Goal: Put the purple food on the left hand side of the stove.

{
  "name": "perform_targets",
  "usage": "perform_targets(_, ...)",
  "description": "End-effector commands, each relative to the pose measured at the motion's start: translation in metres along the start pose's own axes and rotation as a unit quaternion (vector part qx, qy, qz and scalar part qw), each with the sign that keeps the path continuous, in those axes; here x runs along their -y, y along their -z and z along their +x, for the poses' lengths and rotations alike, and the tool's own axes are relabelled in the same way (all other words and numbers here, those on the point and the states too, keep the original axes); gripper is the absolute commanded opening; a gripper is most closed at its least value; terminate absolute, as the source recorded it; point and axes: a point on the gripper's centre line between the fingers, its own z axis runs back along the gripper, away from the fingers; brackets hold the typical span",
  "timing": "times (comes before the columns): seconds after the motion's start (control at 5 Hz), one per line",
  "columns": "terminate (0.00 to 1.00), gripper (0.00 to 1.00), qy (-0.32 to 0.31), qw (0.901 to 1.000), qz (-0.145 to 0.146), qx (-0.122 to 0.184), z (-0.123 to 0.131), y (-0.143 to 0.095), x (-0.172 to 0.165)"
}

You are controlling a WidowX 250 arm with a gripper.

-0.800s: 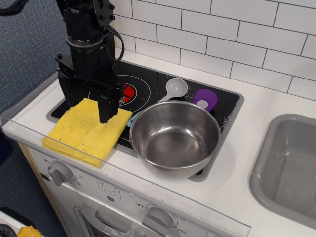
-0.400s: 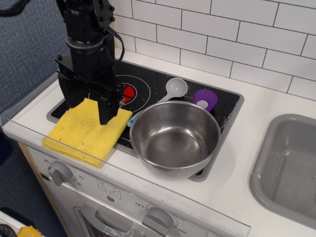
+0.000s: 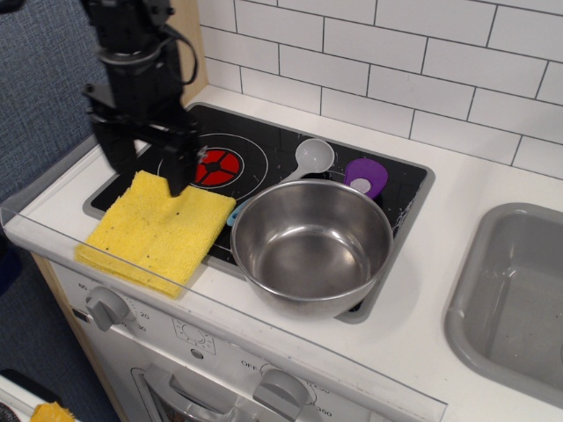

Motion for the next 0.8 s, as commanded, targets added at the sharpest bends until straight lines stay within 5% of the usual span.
perform_targets(0.0, 0.00, 1.00, 0.004, 0.9988, -0.010, 0.048, 0.072, -0.020, 0.041)
perform_targets(0.6, 0.00, 1.00, -0.112, 0.9909, -0.014, 0.074, 0.127, -0.010, 0.106)
